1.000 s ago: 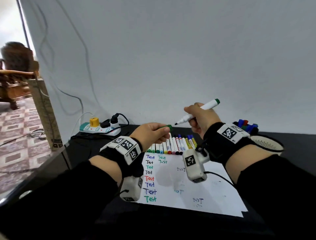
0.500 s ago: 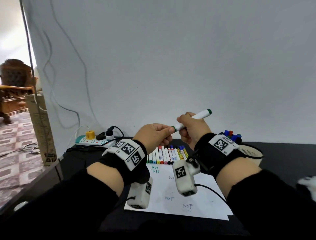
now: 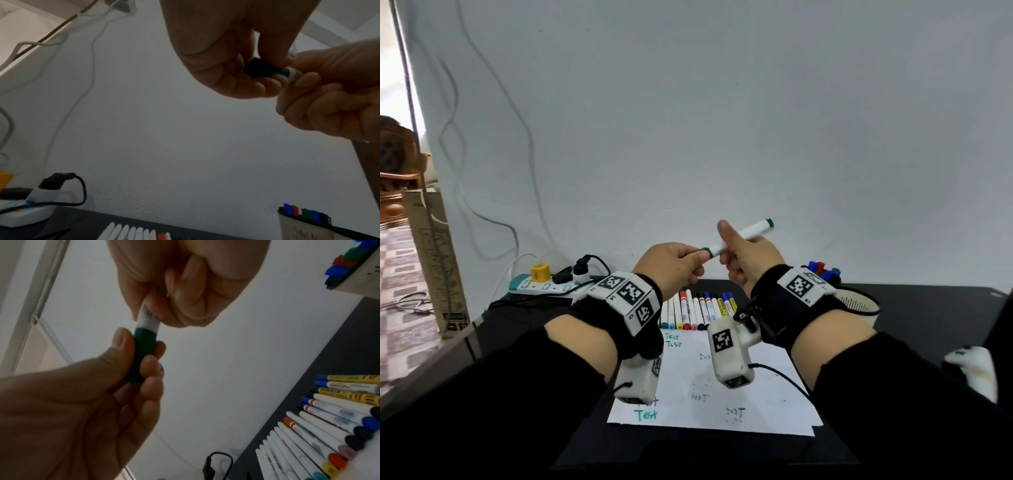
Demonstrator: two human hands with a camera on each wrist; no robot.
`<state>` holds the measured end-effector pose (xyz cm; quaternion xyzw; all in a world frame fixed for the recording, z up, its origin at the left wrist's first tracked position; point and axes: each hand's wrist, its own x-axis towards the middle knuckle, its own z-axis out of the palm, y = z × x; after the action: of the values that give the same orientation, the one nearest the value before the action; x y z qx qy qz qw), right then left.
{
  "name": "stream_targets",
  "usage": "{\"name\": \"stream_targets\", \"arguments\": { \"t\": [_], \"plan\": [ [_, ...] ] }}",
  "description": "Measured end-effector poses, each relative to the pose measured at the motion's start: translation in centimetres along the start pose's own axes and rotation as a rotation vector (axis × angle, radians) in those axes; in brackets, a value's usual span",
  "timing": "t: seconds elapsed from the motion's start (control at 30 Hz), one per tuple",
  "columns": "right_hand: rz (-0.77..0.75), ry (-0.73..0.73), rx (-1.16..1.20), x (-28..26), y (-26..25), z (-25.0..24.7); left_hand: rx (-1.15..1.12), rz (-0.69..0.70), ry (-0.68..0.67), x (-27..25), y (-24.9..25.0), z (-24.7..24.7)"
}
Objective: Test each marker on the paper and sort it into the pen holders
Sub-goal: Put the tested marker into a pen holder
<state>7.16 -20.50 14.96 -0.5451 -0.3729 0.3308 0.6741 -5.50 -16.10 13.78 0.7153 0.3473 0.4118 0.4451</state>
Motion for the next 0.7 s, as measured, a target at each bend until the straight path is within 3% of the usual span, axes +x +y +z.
{"name": "stream_targets", "arguments": {
  "t": [0.07,0.13,0.3,0.47,0.57,0.7],
  "plan": [
    [-0.024,0.076,0.072,0.5,0.0,-0.4,0.035,-0.018,0.017,0.4,0.0,0.0],
    [-0.074,0.109,-0.026,0.9,0.1,-0.7,0.086,-0.042,0.018,0.8,0.0,0.2],
    [-0.326,-0.027,-0.897,1.6,0.5,-1.5,0.322,-0.077,-0.023,1.6,0.6,0.7],
    [-0.433,-0.062,-1.36,2.7,1.4,-2.7,0.582,-0.036,-0.152,2.4,0.9,1.9],
    [-0.366,-0.051,-1.447,3.7,2.0,-4.2,0.664,-0.002,-0.258,3.2,0.4,3.2],
    [-0.155,0.075,-1.284,5.1,2.4,-7.7,0.888,-0.005,-0.502,4.6,-1.8,5.6]
  ]
}}
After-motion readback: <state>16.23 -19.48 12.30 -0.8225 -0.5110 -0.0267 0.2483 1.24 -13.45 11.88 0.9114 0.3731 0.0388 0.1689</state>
